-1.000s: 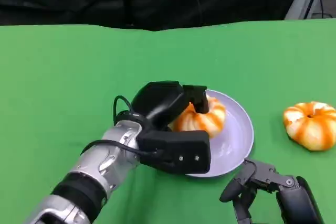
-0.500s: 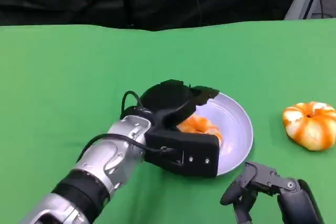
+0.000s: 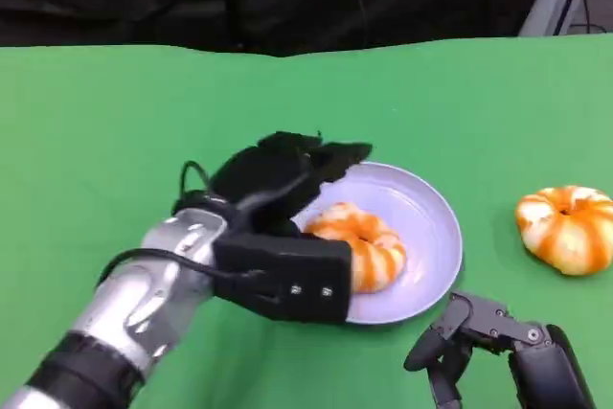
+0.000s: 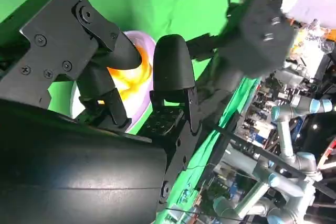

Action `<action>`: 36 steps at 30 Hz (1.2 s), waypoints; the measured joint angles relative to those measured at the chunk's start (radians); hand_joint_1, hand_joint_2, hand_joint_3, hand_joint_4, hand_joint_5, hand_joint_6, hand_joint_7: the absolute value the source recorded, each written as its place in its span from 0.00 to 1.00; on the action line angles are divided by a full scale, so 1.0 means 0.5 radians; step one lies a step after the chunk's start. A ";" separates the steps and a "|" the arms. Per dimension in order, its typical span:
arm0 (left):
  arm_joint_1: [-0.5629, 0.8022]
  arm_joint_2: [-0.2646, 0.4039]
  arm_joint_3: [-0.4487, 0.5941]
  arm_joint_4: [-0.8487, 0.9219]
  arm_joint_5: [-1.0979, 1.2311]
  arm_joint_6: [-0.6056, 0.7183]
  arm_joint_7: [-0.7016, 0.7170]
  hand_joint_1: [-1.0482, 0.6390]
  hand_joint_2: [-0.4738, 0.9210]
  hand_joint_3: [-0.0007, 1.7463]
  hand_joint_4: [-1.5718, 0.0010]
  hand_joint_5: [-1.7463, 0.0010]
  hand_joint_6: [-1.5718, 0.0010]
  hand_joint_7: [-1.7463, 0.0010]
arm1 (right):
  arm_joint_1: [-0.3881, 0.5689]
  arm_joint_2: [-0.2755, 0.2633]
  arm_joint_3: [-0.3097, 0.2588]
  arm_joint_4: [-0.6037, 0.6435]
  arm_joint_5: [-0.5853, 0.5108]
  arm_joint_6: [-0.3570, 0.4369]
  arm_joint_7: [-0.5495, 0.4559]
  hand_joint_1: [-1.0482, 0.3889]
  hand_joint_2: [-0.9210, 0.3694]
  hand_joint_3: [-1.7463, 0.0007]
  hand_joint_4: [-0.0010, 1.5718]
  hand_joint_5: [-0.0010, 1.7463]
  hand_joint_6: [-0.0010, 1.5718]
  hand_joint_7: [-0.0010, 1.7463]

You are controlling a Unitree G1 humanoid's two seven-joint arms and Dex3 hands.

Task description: Grasp the bread from the table and place it into the plate.

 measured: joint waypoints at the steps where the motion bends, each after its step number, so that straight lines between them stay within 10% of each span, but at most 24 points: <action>1: 0.038 0.024 0.035 -0.064 -0.028 0.004 -0.029 0.24 1.00 0.15 0.95 0.79 0.85 0.98 | 0.001 -0.002 -0.002 0.001 0.000 0.000 0.001 0.73 0.50 0.21 0.54 0.92 0.55 0.72; 9: 0.369 0.198 0.343 -0.574 -0.388 0.051 -0.274 0.31 1.00 0.15 0.80 0.68 0.72 0.94 | 0.004 -0.007 -0.001 0.003 0.011 -0.002 0.007 0.72 0.50 0.21 0.54 0.91 0.55 0.73; 18: 1.004 0.090 0.731 -1.007 -1.130 0.037 -0.346 0.50 1.00 0.16 0.56 0.45 0.46 0.79 | 0.021 -0.009 0.000 -0.005 0.007 -0.001 0.006 0.72 0.51 0.21 0.54 0.91 0.55 0.73; 24: 1.227 0.038 0.862 -1.074 -1.252 -0.130 -0.316 0.58 0.67 0.65 0.48 0.24 0.50 0.33 | 0.025 -0.010 -0.001 -0.013 0.007 0.000 0.008 0.73 0.50 0.22 0.54 0.90 0.55 0.73; 36: 1.649 -0.155 0.902 -1.119 -1.325 -0.207 -0.237 0.59 0.65 0.77 0.48 0.02 0.50 0.17 | 0.026 -0.028 -0.026 -0.018 0.019 -0.001 0.013 0.69 0.50 0.23 0.54 0.89 0.55 0.73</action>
